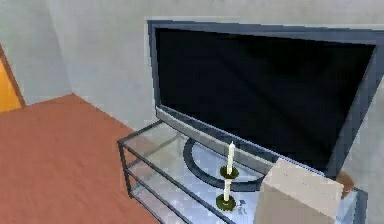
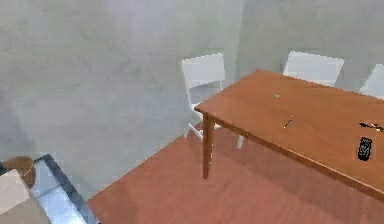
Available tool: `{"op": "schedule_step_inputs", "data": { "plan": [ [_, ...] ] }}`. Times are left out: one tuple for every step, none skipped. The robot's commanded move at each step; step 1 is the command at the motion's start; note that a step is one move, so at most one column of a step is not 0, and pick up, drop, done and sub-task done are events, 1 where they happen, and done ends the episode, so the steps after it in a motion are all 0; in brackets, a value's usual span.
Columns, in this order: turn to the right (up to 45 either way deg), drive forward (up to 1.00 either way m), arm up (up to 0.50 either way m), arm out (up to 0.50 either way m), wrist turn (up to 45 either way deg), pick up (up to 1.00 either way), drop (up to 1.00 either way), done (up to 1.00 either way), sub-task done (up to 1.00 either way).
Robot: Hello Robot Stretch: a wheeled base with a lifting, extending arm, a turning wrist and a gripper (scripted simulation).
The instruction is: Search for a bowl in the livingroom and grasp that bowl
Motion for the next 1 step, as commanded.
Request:
{"op": "schedule_step_inputs", "data": {
  "plan": [
    [45.0,0.0,0.0,0.0,0.0,0.0,0.0,0.0,0.0]
  ]
}}
